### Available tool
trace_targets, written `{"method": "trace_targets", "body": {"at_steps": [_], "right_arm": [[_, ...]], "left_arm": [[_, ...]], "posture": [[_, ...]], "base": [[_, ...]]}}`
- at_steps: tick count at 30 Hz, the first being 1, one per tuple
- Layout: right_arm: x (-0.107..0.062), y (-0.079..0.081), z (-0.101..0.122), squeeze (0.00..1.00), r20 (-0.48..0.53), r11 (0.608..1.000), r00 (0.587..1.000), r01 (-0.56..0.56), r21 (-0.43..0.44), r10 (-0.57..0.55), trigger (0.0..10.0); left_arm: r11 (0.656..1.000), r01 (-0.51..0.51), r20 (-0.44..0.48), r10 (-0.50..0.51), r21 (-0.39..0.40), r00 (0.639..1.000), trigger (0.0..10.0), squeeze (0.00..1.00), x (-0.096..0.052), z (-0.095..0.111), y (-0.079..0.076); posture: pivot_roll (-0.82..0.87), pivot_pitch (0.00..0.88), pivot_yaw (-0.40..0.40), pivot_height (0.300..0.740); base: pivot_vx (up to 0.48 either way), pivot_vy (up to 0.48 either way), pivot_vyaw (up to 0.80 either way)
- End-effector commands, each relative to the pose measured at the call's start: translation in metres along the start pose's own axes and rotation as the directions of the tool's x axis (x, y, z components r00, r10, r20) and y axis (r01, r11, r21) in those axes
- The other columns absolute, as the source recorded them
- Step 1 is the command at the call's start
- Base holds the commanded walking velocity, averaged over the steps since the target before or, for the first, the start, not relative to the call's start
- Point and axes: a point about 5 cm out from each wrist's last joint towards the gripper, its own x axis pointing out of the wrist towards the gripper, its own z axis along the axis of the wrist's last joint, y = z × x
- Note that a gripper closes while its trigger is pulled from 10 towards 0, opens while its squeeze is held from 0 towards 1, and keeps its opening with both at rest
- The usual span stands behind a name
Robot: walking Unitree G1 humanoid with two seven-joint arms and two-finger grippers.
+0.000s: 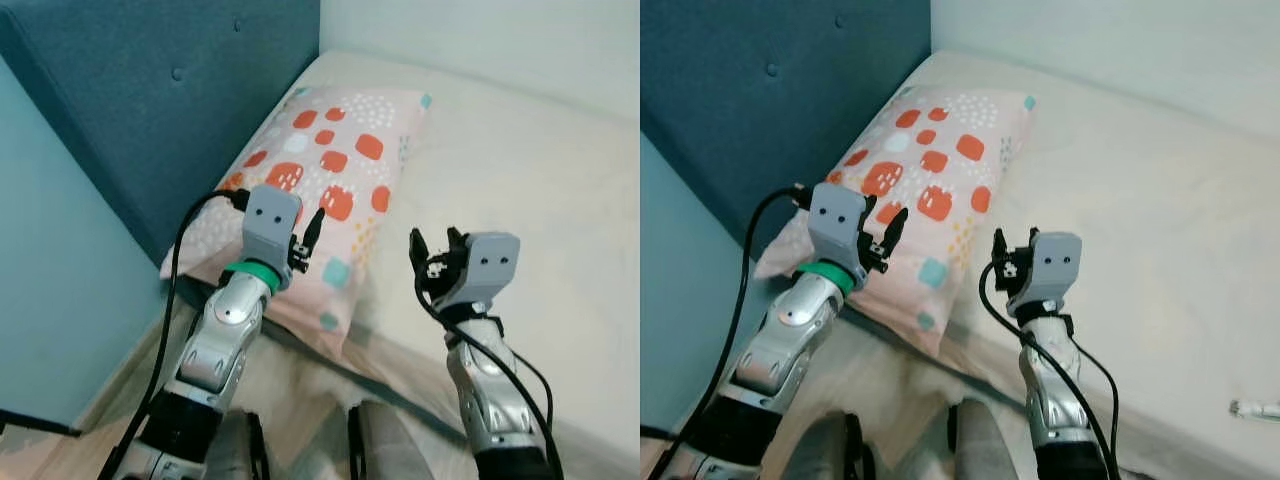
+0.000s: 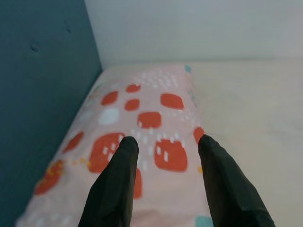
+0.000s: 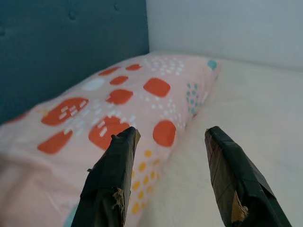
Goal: Clean up the room
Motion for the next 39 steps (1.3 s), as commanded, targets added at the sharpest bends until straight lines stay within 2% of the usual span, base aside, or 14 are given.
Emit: {"method": "trace_targets", "body": {"at_steps": [1, 5, 19, 25, 39], "right_arm": [[-0.001, -0.001, -0.003, 0.0, -0.009, 1.0, 1.0, 0.002, 0.003, -0.002, 10.0], [0.0, -0.001, -0.003, 0.0, -0.007, 1.0, 1.0, 0.003, 0.001, -0.003, 10.0], [0.001, -0.004, -0.006, 0.0, -0.021, 1.0, 1.0, 0.019, -0.012, -0.019, 10.0], [0.0, -0.001, -0.008, 0.0, -0.026, 1.0, 1.0, 0.015, -0.012, -0.015, 10.0], [0.0, 0.001, -0.011, 0.0, -0.035, 1.0, 0.999, 0.022, 0.002, -0.022, 10.0]], "left_arm": [[1.0, -0.008, -0.033, 0.008, 0.002, 0.999, 10.0, 0.0, 0.0, -0.006, 0.002], [1.0, -0.02, -0.062, 0.019, -0.017, 0.998, 10.0, 0.0, 0.001, -0.01, 0.002], [0.999, -0.034, -0.12, 0.031, -0.025, 0.992, 10.0, 0.0, -0.001, -0.025, 0.002], [0.997, -0.043, -0.134, 0.035, -0.06, 0.99, 10.0, 0.0, -0.001, -0.027, 0.003], [0.998, -0.03, -0.137, 0.022, -0.06, 0.99, 10.0, 0.0, 0.001, -0.027, 0.002]], "posture": [[-0.11, 0.034, 0.036, 0.727], [-0.12, 0.035, 0.036, 0.74], [-0.11, 0.043, 0.034, 0.74], [-0.11, 0.047, 0.034, 0.74], [-0.11, 0.048, 0.04, 0.74]], "base": [[0.0, 0.0, 0.0], [0.0, 0.0, 0.0], [0.0, 0.0, 0.0], [0.0, 0.0, 0.0], [0.0, 0.0, 0.0]]}}
